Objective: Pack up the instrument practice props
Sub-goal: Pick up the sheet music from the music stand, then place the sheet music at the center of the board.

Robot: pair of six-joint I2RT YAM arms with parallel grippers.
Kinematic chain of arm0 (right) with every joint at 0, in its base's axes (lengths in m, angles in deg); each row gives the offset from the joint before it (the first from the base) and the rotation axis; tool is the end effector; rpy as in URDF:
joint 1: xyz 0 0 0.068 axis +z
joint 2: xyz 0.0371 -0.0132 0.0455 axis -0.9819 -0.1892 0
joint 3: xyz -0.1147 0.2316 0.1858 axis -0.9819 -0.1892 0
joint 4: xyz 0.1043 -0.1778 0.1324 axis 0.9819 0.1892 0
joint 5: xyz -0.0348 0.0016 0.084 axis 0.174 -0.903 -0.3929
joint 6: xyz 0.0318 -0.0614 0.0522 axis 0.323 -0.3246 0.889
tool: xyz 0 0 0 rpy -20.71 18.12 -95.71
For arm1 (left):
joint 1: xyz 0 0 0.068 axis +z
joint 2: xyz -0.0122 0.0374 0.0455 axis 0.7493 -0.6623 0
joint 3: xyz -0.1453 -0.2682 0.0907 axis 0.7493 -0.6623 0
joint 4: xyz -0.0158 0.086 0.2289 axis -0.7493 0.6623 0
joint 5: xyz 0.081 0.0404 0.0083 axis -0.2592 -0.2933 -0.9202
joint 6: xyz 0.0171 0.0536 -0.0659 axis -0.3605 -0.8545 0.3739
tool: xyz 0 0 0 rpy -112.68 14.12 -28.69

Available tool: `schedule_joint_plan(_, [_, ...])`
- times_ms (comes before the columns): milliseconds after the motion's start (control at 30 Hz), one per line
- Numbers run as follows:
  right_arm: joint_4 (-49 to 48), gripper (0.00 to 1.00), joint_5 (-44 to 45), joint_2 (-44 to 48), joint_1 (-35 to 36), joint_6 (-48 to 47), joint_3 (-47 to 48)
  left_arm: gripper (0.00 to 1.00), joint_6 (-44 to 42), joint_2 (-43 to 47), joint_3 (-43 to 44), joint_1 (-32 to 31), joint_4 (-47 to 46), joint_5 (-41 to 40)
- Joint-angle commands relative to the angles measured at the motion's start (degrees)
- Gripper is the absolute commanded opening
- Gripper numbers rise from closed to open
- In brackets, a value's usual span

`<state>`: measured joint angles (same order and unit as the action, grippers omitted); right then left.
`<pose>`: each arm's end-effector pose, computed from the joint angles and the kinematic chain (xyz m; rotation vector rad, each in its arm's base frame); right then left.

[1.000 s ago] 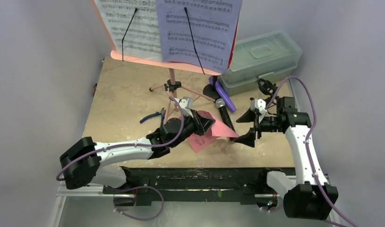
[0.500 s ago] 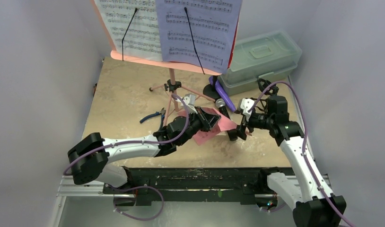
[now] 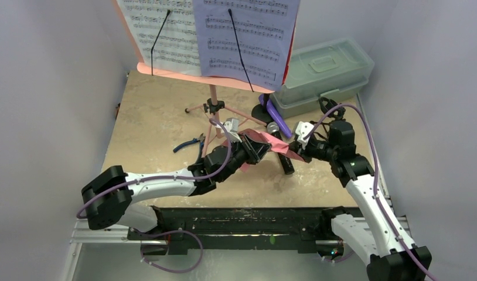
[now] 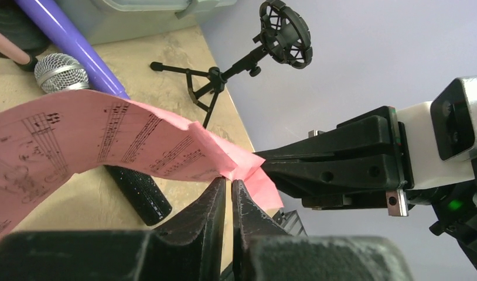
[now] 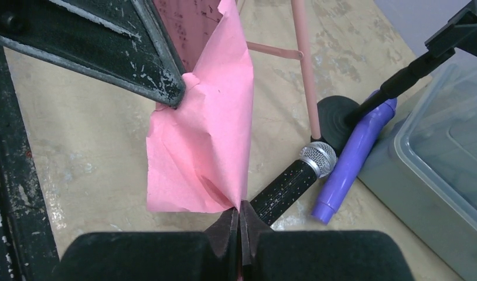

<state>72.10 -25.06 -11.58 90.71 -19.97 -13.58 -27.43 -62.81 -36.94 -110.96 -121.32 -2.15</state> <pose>0.1468 0.0804 0.3156 -1.1656 1.6225 0.4537 0.1741 -0.2785 0.3236 -0.1677 1.7515 -1.2869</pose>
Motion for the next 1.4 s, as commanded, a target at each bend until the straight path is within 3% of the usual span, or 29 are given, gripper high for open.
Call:
schedule_joint_plan(0, [-1.9,0.00,-0.4,0.9,0.0,2.6,1.9,0.14,0.2,3.2,-1.9,-0.3,-2.3,-0.3])
schedule_joint_plan(167, [-0.6,0.00,2.5,1.5,-2.5,5.4,3.4,0.51,-5.5,8.3,-4.7,-0.3,-0.1,0.8])
schedule_joint_plan(300, [2.1,0.00,5.4,1.1,-5.9,6.9,5.7,0.82,-12.9,14.9,-5.5,-0.3,8.1,1.7])
schedule_joint_plan(367, [3.9,0.00,5.2,0.6,-7.9,7.7,7.2,0.90,-17.2,18.3,-6.0,-0.2,12.2,3.5])
schedule_joint_plan(567, [11.6,0.00,7.1,-2.6,-11.2,8.6,13.7,0.94,-22.9,27.1,-9.0,-0.2,22.7,7.1])
schedule_joint_plan(733, [19.5,0.00,14.0,-6.3,-11.5,7.3,18.7,0.95,-22.4,36.0,-13.5,-0.2,26.6,5.2])
schedule_joint_plan(933, [26.5,0.00,21.9,-8.1,-16.7,4.2,22.5,0.97,-22.5,44.5,-15.9,-0.2,32.2,1.7])
schedule_joint_plan(1133, [28.0,0.00,27.9,-7.4,-19.8,3.3,18.7,0.98,-22.9,48.3,-16.1,-0.2,36.2,0.5])
schedule_joint_plan(1300, [21.0,0.00,38.5,-5.9,-23.7,1.1,10.9,0.98,-23.0,49.3,-16.2,-0.2,36.6,0.3])
schedule_joint_plan(1367, [18.7,0.00,38.8,-6.6,-26.7,-0.8,8.6,0.98,-23.1,49.3,-16.1,-0.2,38.2,0.3])
